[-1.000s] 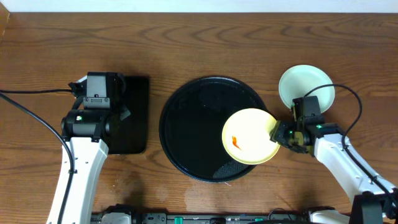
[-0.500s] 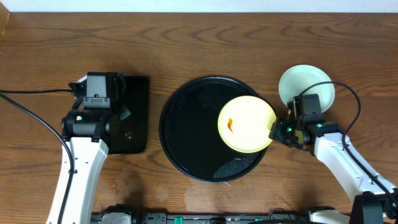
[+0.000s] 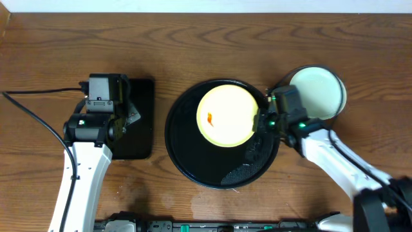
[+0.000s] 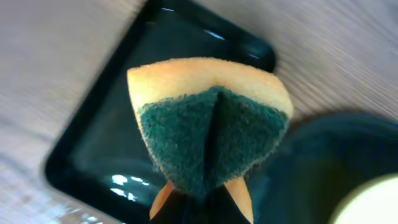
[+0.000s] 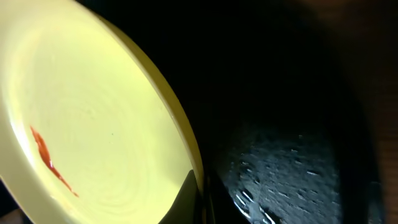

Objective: Clean dirty plates on tray and stack at the side
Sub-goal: 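Drag the cream-yellow plate to the tray center with the right gripper, then bring the sponge onto the yellow plate and scrub with the left gripper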

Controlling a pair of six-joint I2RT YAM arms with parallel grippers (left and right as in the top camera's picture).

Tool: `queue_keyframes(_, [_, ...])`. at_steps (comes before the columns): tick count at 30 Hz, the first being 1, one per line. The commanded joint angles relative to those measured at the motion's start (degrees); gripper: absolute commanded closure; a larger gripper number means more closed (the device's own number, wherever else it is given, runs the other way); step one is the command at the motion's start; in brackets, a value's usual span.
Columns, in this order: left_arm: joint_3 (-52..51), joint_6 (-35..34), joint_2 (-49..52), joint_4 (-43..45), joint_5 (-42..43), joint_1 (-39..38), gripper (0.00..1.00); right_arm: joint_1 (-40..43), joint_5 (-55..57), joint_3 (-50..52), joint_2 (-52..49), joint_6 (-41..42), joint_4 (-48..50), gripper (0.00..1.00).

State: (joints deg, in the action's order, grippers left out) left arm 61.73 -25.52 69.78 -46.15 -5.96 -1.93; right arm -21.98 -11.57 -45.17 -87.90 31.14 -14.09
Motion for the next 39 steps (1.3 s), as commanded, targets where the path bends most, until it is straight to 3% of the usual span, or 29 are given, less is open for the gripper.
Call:
queue_keyframes(1, [0.63, 6.25, 0.22, 0.90, 14.71, 0.24, 0.92, -2.51, 0.79, -0.70, -4.76, 2.73, 1.97, 0.99])
queue_keyframes(4, [0.63, 7.06, 0.22, 1.42, 24.20, 0.04, 0.92, -2.89, 0.52, -0.70, -7.37, 2.82, 3.69, 0.99])
queue_keyframes(7, [0.48, 6.03, 0.33, 2.05, 28.04, -1.20, 0.92, -2.86, 0.59, -0.70, -9.51, 4.24, 4.50, 0.99])
queue_keyframes(13, [-0.66, 0.76, 2.80, 2.99, 28.06, -5.05, 0.92, -2.89, 1.09, -0.70, -11.10, 5.33, 7.63, 0.99])
queue_keyframes(18, [-0.68, -0.98, 9.05, 6.29, 29.86, -11.21, 0.92, -2.89, 2.56, -0.70, -11.08, 11.50, 8.00, 0.99])
queue_keyframes(32, [-0.66, -8.55, 24.85, 20.90, 31.06, -22.71, 0.92, -5.70, 5.51, -0.70, -11.13, 11.45, 8.00, 0.99])
queue_keyframes(39, [-0.66, -13.38, 29.62, 26.14, 30.51, -24.68, 0.92, -6.19, 6.16, -0.70, -11.13, 10.78, 7.93, 0.99])
